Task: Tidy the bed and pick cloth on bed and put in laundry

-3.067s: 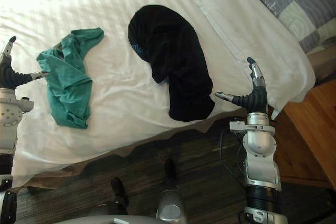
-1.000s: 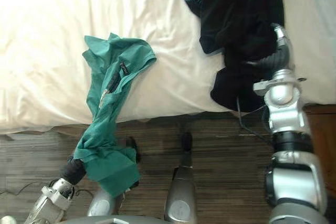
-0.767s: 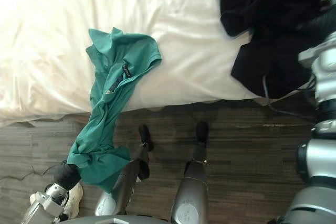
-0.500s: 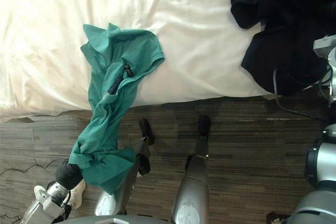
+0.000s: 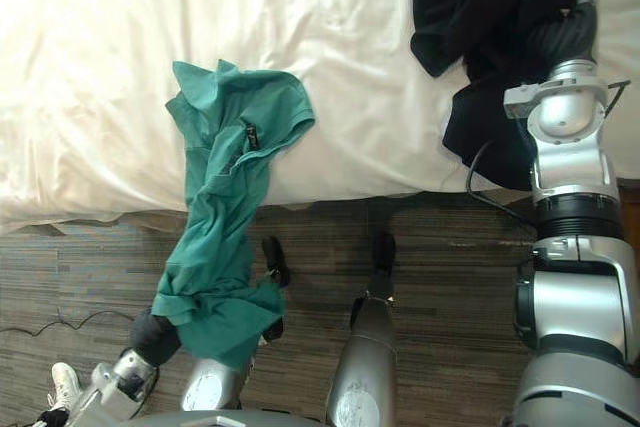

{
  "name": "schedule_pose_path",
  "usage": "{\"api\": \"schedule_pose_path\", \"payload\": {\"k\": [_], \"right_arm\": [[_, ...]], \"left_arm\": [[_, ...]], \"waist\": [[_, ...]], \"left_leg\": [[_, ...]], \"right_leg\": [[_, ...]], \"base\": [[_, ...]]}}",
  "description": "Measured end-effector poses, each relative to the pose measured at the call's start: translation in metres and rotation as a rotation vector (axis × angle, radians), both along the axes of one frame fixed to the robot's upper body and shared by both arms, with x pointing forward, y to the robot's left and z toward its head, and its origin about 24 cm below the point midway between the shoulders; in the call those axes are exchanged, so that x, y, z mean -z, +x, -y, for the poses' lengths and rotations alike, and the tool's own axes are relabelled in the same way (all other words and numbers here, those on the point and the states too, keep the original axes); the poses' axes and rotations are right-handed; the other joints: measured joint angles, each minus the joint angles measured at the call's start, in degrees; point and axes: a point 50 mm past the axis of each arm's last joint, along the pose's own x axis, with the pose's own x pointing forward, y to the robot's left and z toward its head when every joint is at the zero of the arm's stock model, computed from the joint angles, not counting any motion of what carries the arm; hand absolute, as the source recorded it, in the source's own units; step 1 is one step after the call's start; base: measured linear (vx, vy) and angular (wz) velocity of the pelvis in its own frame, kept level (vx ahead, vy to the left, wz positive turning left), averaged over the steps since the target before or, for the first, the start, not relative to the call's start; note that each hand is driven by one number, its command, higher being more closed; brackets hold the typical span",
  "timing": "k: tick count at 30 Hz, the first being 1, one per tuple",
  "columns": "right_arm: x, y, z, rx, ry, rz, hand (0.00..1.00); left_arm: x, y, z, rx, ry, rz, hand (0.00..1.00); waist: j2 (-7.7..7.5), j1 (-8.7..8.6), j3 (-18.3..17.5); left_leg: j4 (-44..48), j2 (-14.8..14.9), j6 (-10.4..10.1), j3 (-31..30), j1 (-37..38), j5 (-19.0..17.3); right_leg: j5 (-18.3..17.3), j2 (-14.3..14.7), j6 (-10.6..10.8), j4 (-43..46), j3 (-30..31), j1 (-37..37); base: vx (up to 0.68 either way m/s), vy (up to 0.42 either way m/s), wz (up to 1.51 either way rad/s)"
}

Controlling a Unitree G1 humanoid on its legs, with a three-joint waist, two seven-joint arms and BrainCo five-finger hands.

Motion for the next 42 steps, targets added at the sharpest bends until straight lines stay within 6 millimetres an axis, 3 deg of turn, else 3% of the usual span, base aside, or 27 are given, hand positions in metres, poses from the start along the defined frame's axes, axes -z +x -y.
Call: {"api": "schedule_pose_path", "payload": {"k": [5, 10, 14, 16, 19, 20, 22, 27, 31, 33, 36, 38, 39, 41, 42], "right_arm": [[-0.004, 0.007, -0.013, -0.075, 0.099, 0.053, 1.00], [0.021, 0.013, -0.035, -0.289, 0.466, 0.172, 1.00], [0.069, 0.009, -0.058, -0.444, 0.756, 0.239, 1.00], [0.111, -0.001, -0.074, -0.486, 0.908, 0.216, 1.00], [0.154, -0.013, -0.091, -0.489, 1.051, 0.174, 1.00], [0.178, -0.018, -0.098, -0.479, 1.121, 0.125, 1.00], [0.192, -0.022, -0.104, -0.478, 1.160, 0.084, 1.00], [0.205, -0.027, -0.113, -0.525, 1.288, 0.091, 1.00], [0.235, -0.068, -0.125, -0.514, 1.349, 0.060, 1.00], [0.267, -0.108, -0.143, -0.468, 1.346, -0.078, 1.00], [0.288, -0.135, -0.157, -0.418, 1.284, -0.230, 1.00], [0.312, -0.158, -0.167, -0.352, 1.205, -0.411, 1.00], [0.319, -0.162, -0.169, -0.339, 1.191, -0.452, 1.00], [0.344, -0.176, -0.175, -0.279, 1.113, -0.619, 1.00], [0.362, -0.186, -0.180, -0.249, 1.097, -0.725, 1.00]], "left_arm": [[-0.007, 0.010, 0.017, -0.005, -0.025, 0.034, 1.00], [-0.008, 0.026, 0.028, -0.056, -0.009, 0.047, 1.00], [-0.002, 0.038, 0.031, -0.111, 0.065, 0.026, 1.00], [0.001, 0.044, 0.034, -0.155, 0.122, 0.015, 1.00], [0.000, 0.048, 0.032, -0.218, 0.145, 0.009, 1.00], [-0.001, 0.049, 0.032, -0.251, 0.151, 0.003, 1.00], [-0.001, 0.050, 0.030, -0.275, 0.170, 0.002, 1.00], [0.002, 0.048, 0.031, -0.311, 0.184, -0.031, 1.00], [0.002, 0.047, 0.035, -0.350, 0.226, -0.039, 1.00], [0.007, 0.051, 0.029, -0.401, 0.353, -0.037, 1.00], [0.012, 0.056, 0.018, -0.467, 0.452, -0.054, 1.00], [0.012, 0.056, 0.009, -0.527, 0.560, -0.044, 1.00], [0.013, 0.055, 0.007, -0.540, 0.578, -0.047, 1.00], [0.016, 0.048, 0.003, -0.578, 0.643, -0.054, 1.00], [0.022, 0.041, -0.001, -0.599, 0.662, -0.082, 1.00]], "waist": [[-0.24, -0.05, 0.0], [-3.00, -0.78, -1.0], [-6.95, -0.80, -3.3], [-9.17, -1.02, -5.3], [-10.81, -1.70, -7.3], [-11.74, -1.67, -8.8], [-12.55, -1.63, -9.6], [-13.76, -1.70, -12.1], [-15.08, -1.91, -13.4], [-16.61, -2.81, -16.1], [-17.46, -4.10, -16.4], [-18.18, -4.22, -16.5], [-18.27, -4.22, -16.5], [-18.29, -4.15, -16.1], [-20.17, -2.99, -16.3]], "left_leg": [[0.0, 0.0, 0.2, -0.9, 1.5, 0.3], [0.0, 0.2, 0.4, -2.1, 4.5, 0.1], [0.0, 0.7, 0.2, -2.5, 7.2, -0.4], [0.0, 0.6, 0.5, -2.7, 9.2, -0.9], [-0.1, 0.4, 0.5, -3.3, 10.6, -1.5], [-0.1, 0.4, 0.5, -3.2, 11.0, -1.8], [-0.1, 0.4, 0.3, -3.1, 11.8, -2.3], [-0.1, 0.4, 0.1, -1.8, 13.4, -2.9], [-0.1, 0.4, 0.3, -1.3, 15.7, -3.2], [-0.1, 0.3, 0.0, -1.9, 16.6, -3.7], [-0.1, 0.1, -0.4, -4.8, 17.2, -4.0], [-0.1, -0.2, 0.3, -9.9, 16.9, -3.5], [-0.1, -0.3, 0.7, -11.1, 16.7, -3.3], [-0.1, -1.3, 1.5, -17.1, 15.8, -2.4], [-0.1, -2.7, 1.1, -19.8, 15.7, -1.9]], "right_leg": [[2.7, 0.4, 0.1, -5.6, -1.6, 4.7], [3.4, 1.0, 0.3, -8.7, -2.7, 9.6], [3.2, 1.6, 0.2, -9.7, -3.2, 13.1], [2.3, 1.6, 0.2, -9.7, -3.6, 15.2], [0.9, 1.4, 0.3, -9.5, -4.6, 16.9], [0.8, 1.3, 0.1, -9.2, -4.4, 17.1], [0.7, 1.3, 0.2, -9.2, -4.1, 17.9], [0.2, 1.3, 0.7, -9.3, -3.2, 18.7], [-0.6, 1.4, 0.7, -9.2, -3.2, 20.6], [-1.5, 1.3, 0.9, -8.8, -3.9, 21.9], [-3.7, 0.8, 0.8, -5.3, -6.7, 22.7], [-7.3, 0.3, 0.8, 0.9, -6.6, 22.7], [-8.1, 0.6, 0.7, 2.0, -4.1, 22.8], [-14.4, 3.7, 0.3, 4.9, 11.8, 23.9], [-19.6, 4.6, 1.2, 5.7, 17.7, 25.0]], "base": [[-0.03, -0.028, 0.07], [-0.01, -0.030, 0.05], [0.02, -0.062, 0.02], [0.05, -0.066, 0.04], [0.05, -0.043, 0.09], [0.05, -0.038, 0.01], [0.04, -0.028, -0.03], [0.01, -0.021, -0.13], [0.04, -0.015, -0.06], [0.08, -0.019, 0.10], [0.04, 0.002, 0.51], [0.03, 0.004, 1.02], [0.06, 0.018, 1.27], [0.05, -0.030, 1.50], [0.00, -0.143, 1.17]]}}
